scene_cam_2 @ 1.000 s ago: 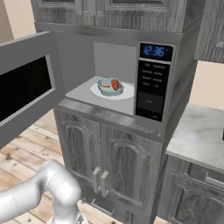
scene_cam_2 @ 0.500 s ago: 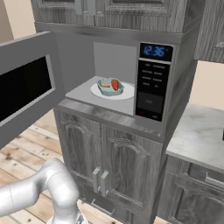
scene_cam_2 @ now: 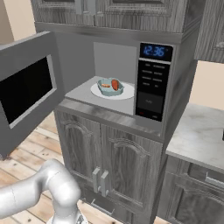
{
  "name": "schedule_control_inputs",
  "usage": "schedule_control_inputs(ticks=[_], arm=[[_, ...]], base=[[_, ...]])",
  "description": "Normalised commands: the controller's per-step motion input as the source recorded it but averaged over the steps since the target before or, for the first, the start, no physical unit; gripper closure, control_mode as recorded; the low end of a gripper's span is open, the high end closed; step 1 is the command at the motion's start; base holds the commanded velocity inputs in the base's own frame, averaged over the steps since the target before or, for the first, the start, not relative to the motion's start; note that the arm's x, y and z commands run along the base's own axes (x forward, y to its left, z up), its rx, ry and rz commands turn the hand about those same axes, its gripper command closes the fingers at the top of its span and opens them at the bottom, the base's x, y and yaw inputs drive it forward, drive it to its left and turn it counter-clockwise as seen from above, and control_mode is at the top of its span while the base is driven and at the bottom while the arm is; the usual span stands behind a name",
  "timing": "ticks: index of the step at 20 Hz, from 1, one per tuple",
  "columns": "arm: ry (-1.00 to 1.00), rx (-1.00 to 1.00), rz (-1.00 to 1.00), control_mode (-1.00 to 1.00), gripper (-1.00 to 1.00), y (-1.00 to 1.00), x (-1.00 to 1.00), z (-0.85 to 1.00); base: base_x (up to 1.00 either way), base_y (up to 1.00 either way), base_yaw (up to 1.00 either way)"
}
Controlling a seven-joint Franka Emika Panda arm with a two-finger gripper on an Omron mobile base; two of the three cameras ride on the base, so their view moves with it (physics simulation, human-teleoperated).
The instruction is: Place the tupperware containing the shrimp and sweet potato meal in the microwave. Close the microwave door and press the start button to reheat the meal.
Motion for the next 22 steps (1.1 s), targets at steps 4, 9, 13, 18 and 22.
schedule_control_inputs(ticks=[4,9,13,18,22], arm=[[-0.08,0.23,-0.05,-1.00,-1.00,-1.00,-0.22,0.00],[-0.08,0.19,0.00,-1.00,-1.00,-1.00,-0.11,0.00],[-0.11,0.08,0.11,-1.00,-1.00,-0.84,0.00,0.00],[-0.10,0.00,0.19,-1.00,-1.00,-0.52,0.02,0.00],[-0.08,0.00,0.20,-1.00,-1.00,-0.50,0.27,0.00]], base=[[0.00,0.00,0.00],[0.00,0.00,0.00],[0.00,0.00,0.00],[0.00,0.00,0.00],[0.00,0.00,0.00]])
